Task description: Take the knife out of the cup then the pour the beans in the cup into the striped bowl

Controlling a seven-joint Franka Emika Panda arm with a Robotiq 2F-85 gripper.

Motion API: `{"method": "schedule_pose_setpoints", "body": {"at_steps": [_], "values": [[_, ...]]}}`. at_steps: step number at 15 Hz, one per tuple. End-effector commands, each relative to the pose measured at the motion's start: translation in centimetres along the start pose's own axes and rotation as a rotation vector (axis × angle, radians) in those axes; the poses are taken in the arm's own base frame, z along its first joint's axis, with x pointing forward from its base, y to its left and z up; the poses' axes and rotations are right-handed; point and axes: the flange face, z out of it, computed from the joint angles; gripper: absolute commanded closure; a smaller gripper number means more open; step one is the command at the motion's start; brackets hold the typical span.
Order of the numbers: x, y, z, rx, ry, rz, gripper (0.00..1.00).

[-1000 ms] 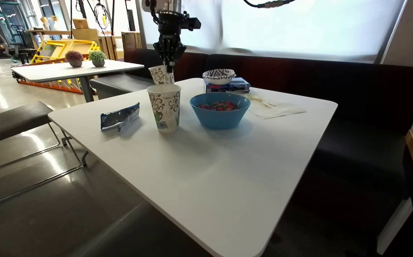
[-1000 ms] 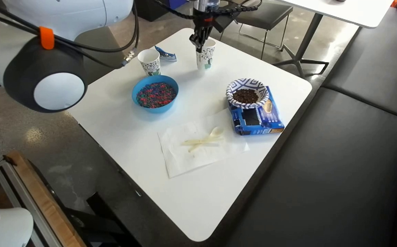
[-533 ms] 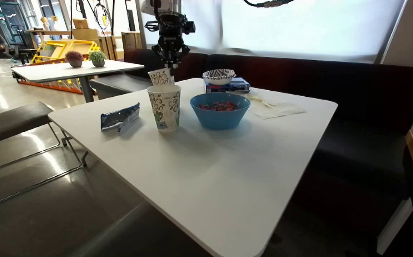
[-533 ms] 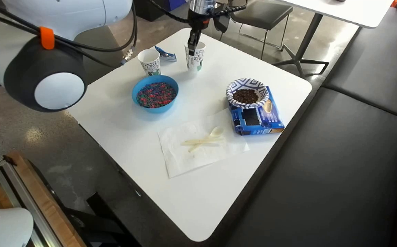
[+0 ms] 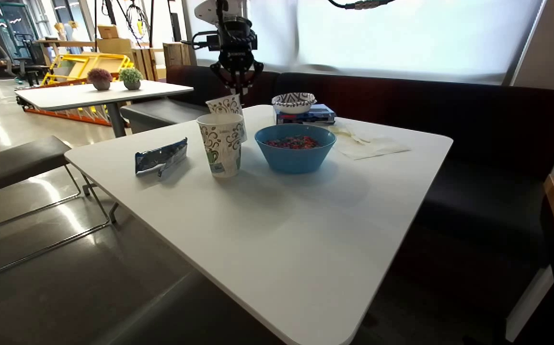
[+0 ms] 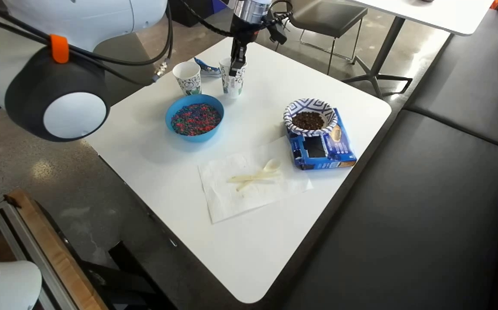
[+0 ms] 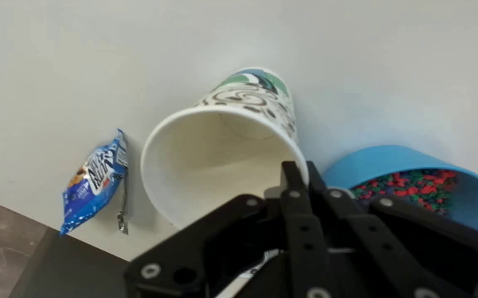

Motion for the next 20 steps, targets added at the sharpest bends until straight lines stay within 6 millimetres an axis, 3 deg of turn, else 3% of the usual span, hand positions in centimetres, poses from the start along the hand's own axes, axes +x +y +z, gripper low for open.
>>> {"method": "schedule_pose_setpoints", "body": {"at_steps": [1,2,3,5,7,9,13,18,19,20], "values": [[0.4,-0.4,0.6,0.025,0.049,-0.112,0.99],[0.4,-0.3,0.7,0.022,0.049,-0.123,0.99],[0.3,0.0,0.7,0.009,0.041,-0.124,0.71],[0.4,0.5,0.4,-0.013,0.020,-0.114,0.63],[0.8,0.9,-0.6,-0.026,-0.003,-0.084,0.47],[1.7,0.8,-2.1,0.002,-0.012,0.025,0.32],[2.5,1.4,-7.4,-0.134,-0.077,0.230,0.01],[1.7,1.0,-12.9,-0.299,-0.220,0.414,0.00],[1.4,0.9,-13.7,-0.320,-0.270,0.440,0.00],[2.0,1.1,-12.9,-0.291,-0.212,0.385,0.00]]}}
